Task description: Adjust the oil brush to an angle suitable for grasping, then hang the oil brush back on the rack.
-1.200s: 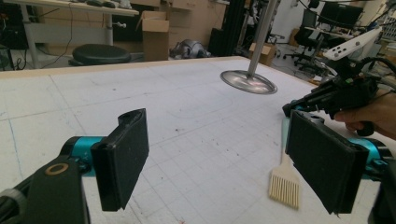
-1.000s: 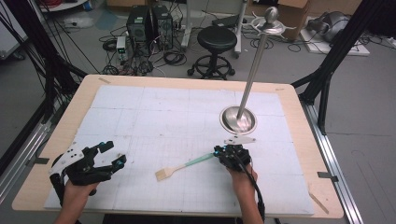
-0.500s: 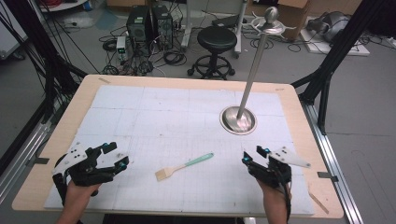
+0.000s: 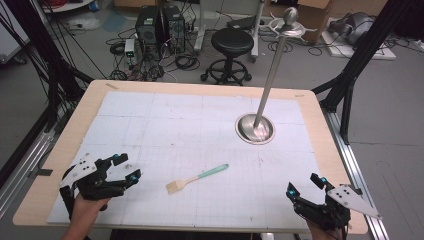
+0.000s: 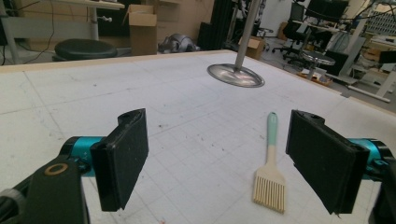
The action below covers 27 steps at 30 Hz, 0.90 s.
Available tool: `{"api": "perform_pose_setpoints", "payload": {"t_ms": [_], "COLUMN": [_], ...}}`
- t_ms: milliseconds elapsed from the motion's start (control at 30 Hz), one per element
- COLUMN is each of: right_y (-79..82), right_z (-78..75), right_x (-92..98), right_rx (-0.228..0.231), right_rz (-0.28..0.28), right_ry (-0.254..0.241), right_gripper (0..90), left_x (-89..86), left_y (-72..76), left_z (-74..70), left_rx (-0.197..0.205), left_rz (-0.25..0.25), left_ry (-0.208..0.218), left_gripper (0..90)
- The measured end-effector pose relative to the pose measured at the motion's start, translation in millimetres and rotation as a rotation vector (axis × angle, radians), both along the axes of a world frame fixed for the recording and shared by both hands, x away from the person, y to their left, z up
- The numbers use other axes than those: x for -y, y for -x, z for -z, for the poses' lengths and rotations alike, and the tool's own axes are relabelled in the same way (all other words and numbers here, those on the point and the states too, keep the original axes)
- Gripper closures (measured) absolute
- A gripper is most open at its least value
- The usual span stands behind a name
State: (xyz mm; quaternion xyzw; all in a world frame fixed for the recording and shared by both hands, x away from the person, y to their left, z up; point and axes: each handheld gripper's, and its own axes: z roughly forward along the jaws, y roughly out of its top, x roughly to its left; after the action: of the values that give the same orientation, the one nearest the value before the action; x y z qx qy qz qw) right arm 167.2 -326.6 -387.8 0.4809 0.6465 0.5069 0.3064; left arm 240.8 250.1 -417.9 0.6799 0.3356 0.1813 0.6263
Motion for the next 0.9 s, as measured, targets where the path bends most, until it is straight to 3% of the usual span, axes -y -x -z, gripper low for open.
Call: {"api": "perform_pose_setpoints", "payload": {"t_ms": [233, 600, 900], "right_y": [1.7, 3.9, 6.2], "right_z": [-1.0, 2.2, 2.6], "right_x": [3.1, 2.8, 3.9], "right_rx": [0.014, -0.007, -0.014], "right_rz": [0.017, 0.018, 0.041], "right_ry": [-0.013, -0.006, -0.015], "right_gripper": [16.5, 16.5, 16.6], "left_x": [-4.8, -2.5, 0.2], "left_y": [1.1, -2.5, -4.3], "left_z": [-0.2, -0.8, 0.4], "left_rx": [-0.002, 0.003, -0.013], "left_rz": [-0.016, -0.019, -0.011], "left_ry": [0.017, 0.021, -0.004], "left_gripper": [21.5, 21.6, 21.7]}}
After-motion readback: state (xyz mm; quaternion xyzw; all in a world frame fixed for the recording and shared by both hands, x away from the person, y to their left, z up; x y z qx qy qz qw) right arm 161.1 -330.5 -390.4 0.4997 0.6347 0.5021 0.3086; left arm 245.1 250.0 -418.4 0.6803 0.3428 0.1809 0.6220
